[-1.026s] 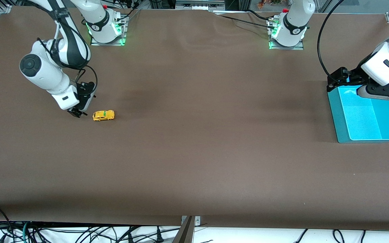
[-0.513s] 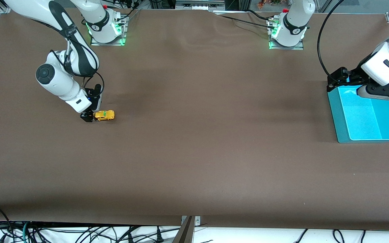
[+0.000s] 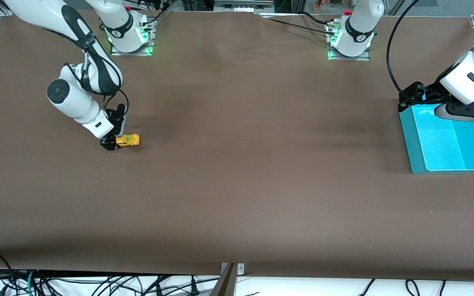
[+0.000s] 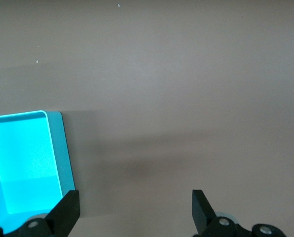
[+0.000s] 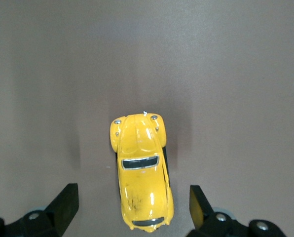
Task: Wind and store yellow beetle car
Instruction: 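Close the right gripper on the yellow car's body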
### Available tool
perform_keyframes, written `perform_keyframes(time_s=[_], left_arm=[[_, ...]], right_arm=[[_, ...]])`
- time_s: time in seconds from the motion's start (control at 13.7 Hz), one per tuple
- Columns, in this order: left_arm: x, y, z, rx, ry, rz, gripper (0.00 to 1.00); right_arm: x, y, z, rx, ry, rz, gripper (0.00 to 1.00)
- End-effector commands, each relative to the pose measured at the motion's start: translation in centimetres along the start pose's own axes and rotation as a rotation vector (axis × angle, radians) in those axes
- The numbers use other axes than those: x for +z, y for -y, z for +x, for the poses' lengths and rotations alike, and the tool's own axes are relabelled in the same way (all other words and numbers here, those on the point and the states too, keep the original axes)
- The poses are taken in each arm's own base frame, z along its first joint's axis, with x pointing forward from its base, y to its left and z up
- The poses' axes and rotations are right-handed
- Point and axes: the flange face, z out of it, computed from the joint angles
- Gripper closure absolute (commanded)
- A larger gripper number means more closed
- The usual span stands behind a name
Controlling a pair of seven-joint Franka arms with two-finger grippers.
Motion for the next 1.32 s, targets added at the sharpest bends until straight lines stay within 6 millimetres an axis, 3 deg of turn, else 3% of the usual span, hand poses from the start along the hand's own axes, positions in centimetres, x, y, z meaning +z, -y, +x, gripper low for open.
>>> perform_keyframes(time_s=[0.0,0.37,0.59,0.95,1.25], left_arm=[[-0.7,0.1,-0.4,0.002,0.001,0.022,0.0],[-0.7,0.1,-0.4,0.002,0.001,0.022,0.0],[-0.7,0.1,-0.4,0.002,0.001,0.022,0.0],[-0.7,0.1,-0.4,0.002,0.001,0.022,0.0],[-0.7,0.2,-0.4,0.0,0.0,0.022,0.0]], right_arm=[[0.3,0.3,0.1,-0.019,-0.001,-0.013,0.14],[0.4,0.2,0.2,-0.02,-0.002,-0.016,0.61],[0.1,0.3,1.4,-0.027,-0.01,-0.016,0.87],[-0.1,0.2,1.8,0.023,-0.015,-0.008,1.0],[-0.9,0.0,1.7,0.108,-0.004,0.03,1.0]])
